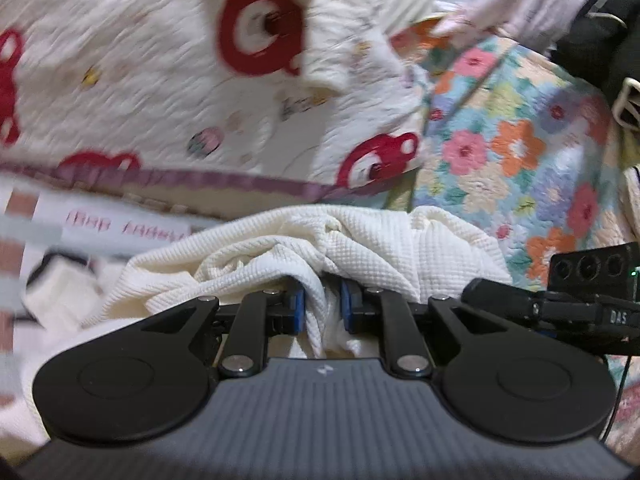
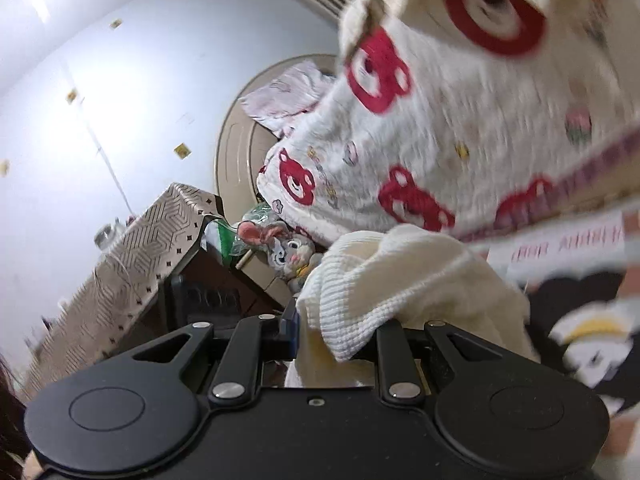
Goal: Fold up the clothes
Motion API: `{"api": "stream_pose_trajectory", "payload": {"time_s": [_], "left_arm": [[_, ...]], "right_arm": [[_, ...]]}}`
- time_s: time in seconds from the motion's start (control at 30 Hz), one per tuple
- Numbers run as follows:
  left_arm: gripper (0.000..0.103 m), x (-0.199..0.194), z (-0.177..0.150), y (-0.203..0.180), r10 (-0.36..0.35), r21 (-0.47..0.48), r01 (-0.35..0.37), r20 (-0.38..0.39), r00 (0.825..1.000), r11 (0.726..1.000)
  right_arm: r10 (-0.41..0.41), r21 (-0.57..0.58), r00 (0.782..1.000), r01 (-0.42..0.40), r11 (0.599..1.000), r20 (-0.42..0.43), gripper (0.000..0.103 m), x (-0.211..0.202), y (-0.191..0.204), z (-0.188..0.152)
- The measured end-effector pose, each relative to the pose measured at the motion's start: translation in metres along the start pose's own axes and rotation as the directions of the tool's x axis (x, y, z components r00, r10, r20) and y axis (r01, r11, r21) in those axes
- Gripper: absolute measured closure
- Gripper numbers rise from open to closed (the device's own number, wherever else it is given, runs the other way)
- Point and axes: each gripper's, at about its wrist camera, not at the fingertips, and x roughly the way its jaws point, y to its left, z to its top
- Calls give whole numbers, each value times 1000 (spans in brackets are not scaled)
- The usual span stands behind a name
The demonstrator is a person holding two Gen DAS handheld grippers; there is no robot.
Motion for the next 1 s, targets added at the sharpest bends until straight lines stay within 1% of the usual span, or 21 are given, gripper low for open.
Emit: {"api": "stream_pose_trajectory", "payload": {"time_s": [0.07,0.17,0.3,0.37,0.4,0.43,0.47,0.5,0.53,0.57,0.6,0.63,0.67,0.7,0.73,0.77,0.8,0.87,0.9,0.93,1.0], "left_arm": [[88,0,16,-19,-26,43,25,17,1000,999],[88,0,34,-43,-83,87,79,38,996,993],[88,13,52,-54,-180,96,175,41,983,980],[88,28,59,-48,-158,98,154,42,986,983],[88,38,60,-43,-93,119,85,56,994,989],[85,48,60,-38,-12,143,1,79,997,990],[85,61,56,-28,125,174,-146,129,984,974],[85,73,50,-12,248,185,-276,162,955,943],[82,85,44,4,366,192,-401,195,910,896],[81,96,37,21,469,189,-507,213,857,841],[81,106,29,47,534,161,-555,155,831,816],[81,111,20,71,561,122,-566,75,824,815],[79,112,8,91,564,89,-562,8,826,822],[76,110,-8,108,565,81,-561,-38,824,824],[68,109,-22,118,588,109,-580,-67,806,808],[60,108,-35,129,611,138,-597,-96,786,790],[58,107,-48,139,634,168,-613,-123,764,772],[56,106,-66,160,684,217,-650,-177,708,728],[54,103,-76,172,701,224,-665,-213,680,713],[51,98,-84,183,709,216,-676,-251,659,704],[50,86,-99,198,713,183,-698,-317,625,693]], "right_arm": [[-15,-60,1000,16,998,18,81,-12,15,13],[-14,-111,998,21,994,67,81,-35,31,30],[-5,-165,990,28,986,138,81,-58,41,43],[-13,-181,984,45,983,176,81,-62,37,47],[-33,-189,980,71,979,195,81,-61,30,50],[-66,-201,976,108,974,208,81,-57,21,52],[-123,-218,969,169,961,213,78,-48,7,55],[-183,-237,959,234,943,216,63,-38,-7,57],[-284,-288,935,337,896,212,54,-24,-26,58],[-396,-328,887,457,827,239,40,-12,-43,57],[-532,-361,803,596,718,269,40,1,-65,52],[-645,-385,703,707,593,299,39,14,-88,47],[-696,-394,665,736,550,270,39,20,-112,41],[-702,-370,672,730,575,235,40,18,-129,34],[-707,-346,679,724,597,199,40,16,-146,27],[-709,-328,686,716,616,164,40,14,-157,16],[-710,-309,692,709,634,129,40,13,-168,6],[-708,-268,704,694,668,58,40,9,-189,-16],[-705,-248,709,687,683,22,40,8,-199,-27],[-707,-235,708,685,690,-13,40,9,-205,-39],[-705,-203,706,681,703,-72,40,10,-212,-64]]}}
